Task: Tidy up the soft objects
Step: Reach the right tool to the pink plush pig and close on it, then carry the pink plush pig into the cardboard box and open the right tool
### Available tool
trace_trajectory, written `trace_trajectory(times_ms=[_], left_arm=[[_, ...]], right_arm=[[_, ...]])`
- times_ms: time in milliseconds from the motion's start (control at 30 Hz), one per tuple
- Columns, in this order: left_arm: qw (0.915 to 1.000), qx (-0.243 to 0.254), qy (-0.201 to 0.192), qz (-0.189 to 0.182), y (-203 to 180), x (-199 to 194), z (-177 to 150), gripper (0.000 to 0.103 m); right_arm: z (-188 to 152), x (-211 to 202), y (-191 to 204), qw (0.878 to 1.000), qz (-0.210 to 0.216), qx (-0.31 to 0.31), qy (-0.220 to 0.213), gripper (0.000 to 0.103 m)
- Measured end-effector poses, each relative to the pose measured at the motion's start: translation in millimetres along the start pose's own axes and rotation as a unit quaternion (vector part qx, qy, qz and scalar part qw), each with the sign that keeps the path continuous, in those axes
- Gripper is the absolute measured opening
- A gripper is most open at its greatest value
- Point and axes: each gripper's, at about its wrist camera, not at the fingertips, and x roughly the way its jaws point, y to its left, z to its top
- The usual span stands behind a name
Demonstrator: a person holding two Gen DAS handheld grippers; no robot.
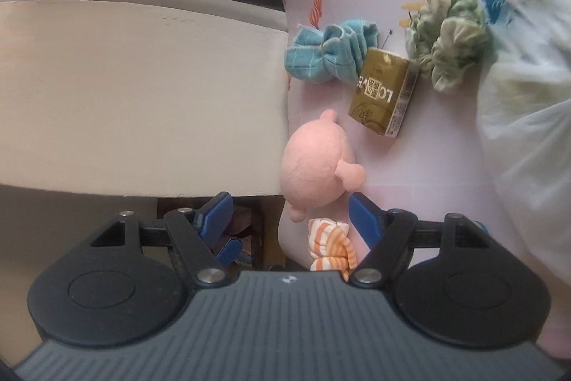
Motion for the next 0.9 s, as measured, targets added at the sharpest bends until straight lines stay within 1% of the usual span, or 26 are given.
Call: trace_trajectory(times_ms=[100, 200, 333, 433, 600, 633, 733, 900], left_arm=[[0.9998, 0.002, 0.011, -0.014, 8.9, 20.6, 6.1, 0.083], [0.9992, -0.001, 0.021, -0.033, 16.5, 38.6, 10.8, 0.083], [0.9978, -0.014, 0.035, -0.055, 25.2, 60.9, 13.6, 0.083], [0.9956, -0.036, 0.052, -0.069, 32.2, 75.3, 13.5, 0.079], [0.9959, -0.04, 0.051, -0.063, 32.0, 79.4, 12.8, 0.077], [0.9958, -0.04, 0.054, -0.062, 31.9, 80.0, 12.6, 0.075], [0.9958, -0.041, 0.057, -0.06, 30.7, 78.1, 13.0, 0.071], [0.9948, -0.064, 0.047, -0.063, 33.8, 64.2, 16.8, 0.07]], right_arm=[[5.5, 37.8, -5.7, 1.0, -0.019, 0.023, 0.008, 0.074], [11.7, 65.9, -13.7, 0.998, -0.036, 0.041, 0.017, 0.077], [19.9, 86.4, -20.2, 0.997, -0.047, 0.057, 0.019, 0.078], [23.2, 96.6, -24.2, 0.997, -0.044, 0.062, 0.021, 0.078], [25.0, 114.9, -30.0, 0.997, -0.038, 0.068, 0.027, 0.078], [25.1, 117.3, -31.0, 0.997, -0.033, 0.071, 0.026, 0.078], [25.8, 119.7, -30.3, 0.997, -0.022, 0.076, 0.02, 0.072], [22.3, 110.9, -11.9, 0.998, -0.037, 0.046, 0.011, 0.07]])
